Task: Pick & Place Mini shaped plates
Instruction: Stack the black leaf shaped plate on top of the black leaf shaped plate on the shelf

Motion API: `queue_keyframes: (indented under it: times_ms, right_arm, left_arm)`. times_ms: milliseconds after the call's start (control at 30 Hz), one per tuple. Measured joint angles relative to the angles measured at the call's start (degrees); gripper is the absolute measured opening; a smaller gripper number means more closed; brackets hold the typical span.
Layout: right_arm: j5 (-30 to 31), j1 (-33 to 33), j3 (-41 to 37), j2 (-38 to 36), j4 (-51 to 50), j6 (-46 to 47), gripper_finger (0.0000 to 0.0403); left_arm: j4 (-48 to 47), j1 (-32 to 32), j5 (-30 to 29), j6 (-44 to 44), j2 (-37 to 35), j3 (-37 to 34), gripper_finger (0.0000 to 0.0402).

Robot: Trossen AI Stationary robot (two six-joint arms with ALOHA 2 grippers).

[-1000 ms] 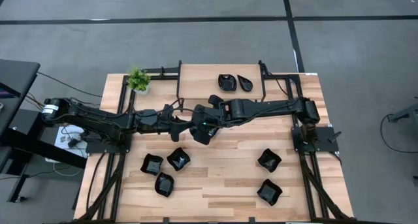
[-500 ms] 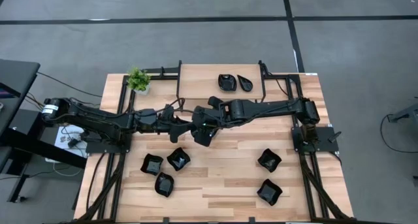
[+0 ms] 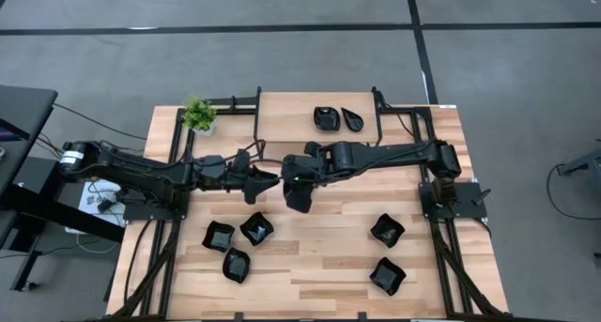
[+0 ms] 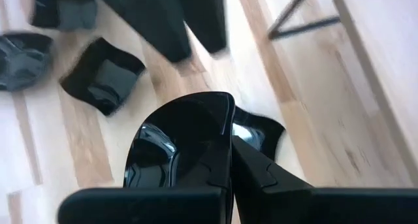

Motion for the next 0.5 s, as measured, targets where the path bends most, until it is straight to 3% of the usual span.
queue_keyframes:
  times_ms: [233, 500]
  right_arm:
    - [0.2, -1.3, -0.1, -4.5, -3.4, -0.4, 0.0]
    - [-0.9, -5.3, 0.0, -13.2, -3.1, -8.6, 0.0]
  left_arm:
    - [-0.2, 0.2, 0.0, 2.9, -2.6, 0.0, 0.0159]
    - [-0.2, 1.1, 0.0, 9.5, -8.6, 0.0, 0.0159]
